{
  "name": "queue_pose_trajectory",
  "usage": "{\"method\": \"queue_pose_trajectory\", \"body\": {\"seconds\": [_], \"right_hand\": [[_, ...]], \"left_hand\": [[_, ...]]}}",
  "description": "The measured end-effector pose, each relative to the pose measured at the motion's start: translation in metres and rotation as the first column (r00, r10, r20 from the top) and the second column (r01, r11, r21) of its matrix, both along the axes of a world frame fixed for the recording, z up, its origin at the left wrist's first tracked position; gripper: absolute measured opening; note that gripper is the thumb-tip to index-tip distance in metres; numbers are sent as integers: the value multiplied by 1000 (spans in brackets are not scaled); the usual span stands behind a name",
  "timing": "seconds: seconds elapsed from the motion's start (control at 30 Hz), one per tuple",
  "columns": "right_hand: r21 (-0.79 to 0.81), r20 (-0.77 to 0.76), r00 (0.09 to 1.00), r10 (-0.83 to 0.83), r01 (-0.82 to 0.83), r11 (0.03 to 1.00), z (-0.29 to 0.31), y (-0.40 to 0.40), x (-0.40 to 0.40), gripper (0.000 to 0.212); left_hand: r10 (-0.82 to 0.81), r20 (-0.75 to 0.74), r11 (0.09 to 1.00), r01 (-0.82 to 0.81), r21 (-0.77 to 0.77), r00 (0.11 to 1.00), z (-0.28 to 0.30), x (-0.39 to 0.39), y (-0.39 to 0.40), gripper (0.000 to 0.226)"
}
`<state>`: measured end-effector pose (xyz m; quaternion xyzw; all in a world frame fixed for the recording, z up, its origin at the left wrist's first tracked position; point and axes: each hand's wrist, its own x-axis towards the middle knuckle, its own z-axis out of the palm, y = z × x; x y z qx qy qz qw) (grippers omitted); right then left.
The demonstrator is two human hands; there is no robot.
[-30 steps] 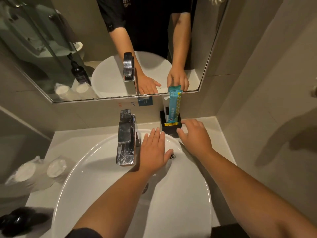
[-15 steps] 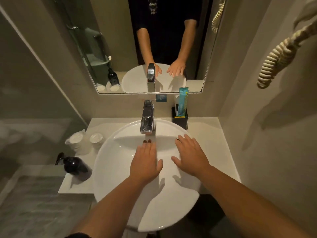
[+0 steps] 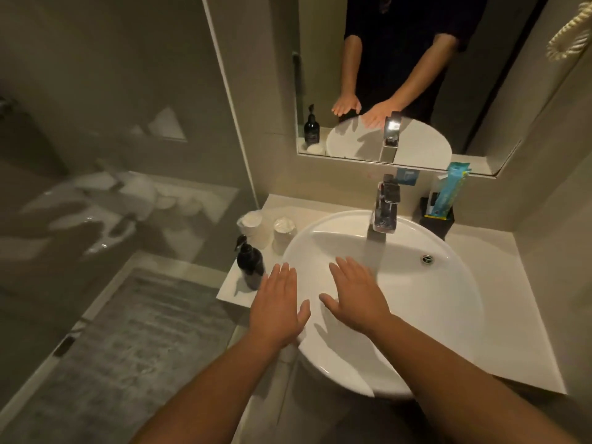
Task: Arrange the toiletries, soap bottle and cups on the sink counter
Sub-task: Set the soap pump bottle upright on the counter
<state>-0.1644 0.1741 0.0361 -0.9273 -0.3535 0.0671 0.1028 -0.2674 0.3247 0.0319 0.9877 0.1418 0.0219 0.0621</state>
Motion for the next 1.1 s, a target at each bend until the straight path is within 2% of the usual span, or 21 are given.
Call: {"method": "queue_pose_trajectory", "body": {"seconds": [0.23,0.3,0.47,0.73,0.93,1.1], "right_hand": [[57,-24,999,43,-42,998,-6,86,-34,71],[66,-28,998,51,-49,997,-7,107,-32,70],[145,-67,995,79,-69,987,-10,146,-13,62],[212,-138,976,171,-139,967,-25,178,10,51],[283,-158,980,119,-70,957,-28,180,12,53],[376,-128,987,100,-45,925,6,179,19,51]], "left_hand": [[74,20,996,-73,-46,997,-15,-45,76,80],[114,32,991,-112,-77,993,-18,-47,94,76],[176,37,955,-161,-250,984,-24,-26,124,69],[181,12,866,-154,-475,983,-50,7,151,67],[184,78,858,-122,-498,980,-42,14,156,57],[156,122,873,-80,-481,980,-10,30,159,59]]}}
